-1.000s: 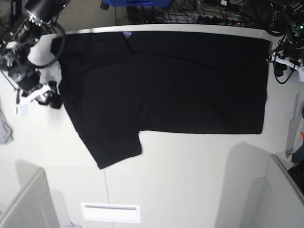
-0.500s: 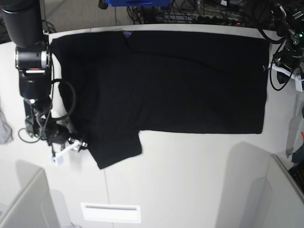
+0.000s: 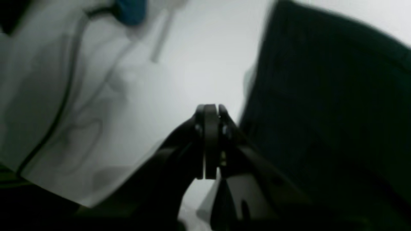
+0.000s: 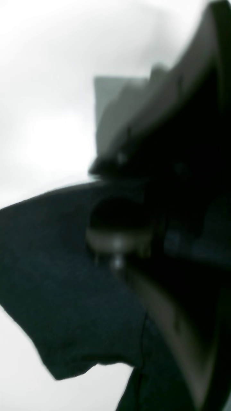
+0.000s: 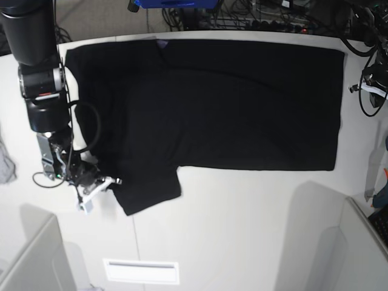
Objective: Fold the T-shirt properly
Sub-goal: 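Grasp the sleeve edge with the right gripper and tuck it inward, then grasp the hem with both grippers and fold it toward the collar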
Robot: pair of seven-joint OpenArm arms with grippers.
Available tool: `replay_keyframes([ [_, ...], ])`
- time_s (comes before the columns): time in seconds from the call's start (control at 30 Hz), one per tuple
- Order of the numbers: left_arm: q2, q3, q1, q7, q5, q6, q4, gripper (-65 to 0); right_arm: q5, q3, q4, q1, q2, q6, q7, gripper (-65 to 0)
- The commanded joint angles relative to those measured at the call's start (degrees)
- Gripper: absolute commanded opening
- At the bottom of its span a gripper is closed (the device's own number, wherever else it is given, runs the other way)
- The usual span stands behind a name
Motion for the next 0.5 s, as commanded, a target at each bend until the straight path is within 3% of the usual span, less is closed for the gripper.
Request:
replay_keyframes([
  [0.0,-0.8,-0.4,-0.2,-0.8,-0.1,-0.1,0.8,-60.4,0.1,0.1,0.4,1.3,0.4,-0.2,-0.1,-65.0],
  [0.13,-1.1,-0.3,-4.3,-0.8,-0.1,-0.1,-1.5,-29.9,0.1,0.2,0.4,1.4,0.4,-0.2,0.0,-65.0],
  [0.23,-5.1,4.0,-11.4,-0.7,0.8,-0.1,-9.3,-13.2,0.1,0.2,0.6,1.5,0.4,-0.2,0.0,-65.0],
  [0.33,-9.0,13.0,-20.4,-1.0,7.0,-0.1,-19.1,-7.1,0.1,0.2,0.7,1.5,0.4,-0.2,0.0,-65.0],
  [0.47,-8.9,18.1,-31.8,-1.2,15.6,-0.1,-30.3,-7.1,0.2,0.3,0.7,1.5,0.3,-0.2,0.0,-65.0],
])
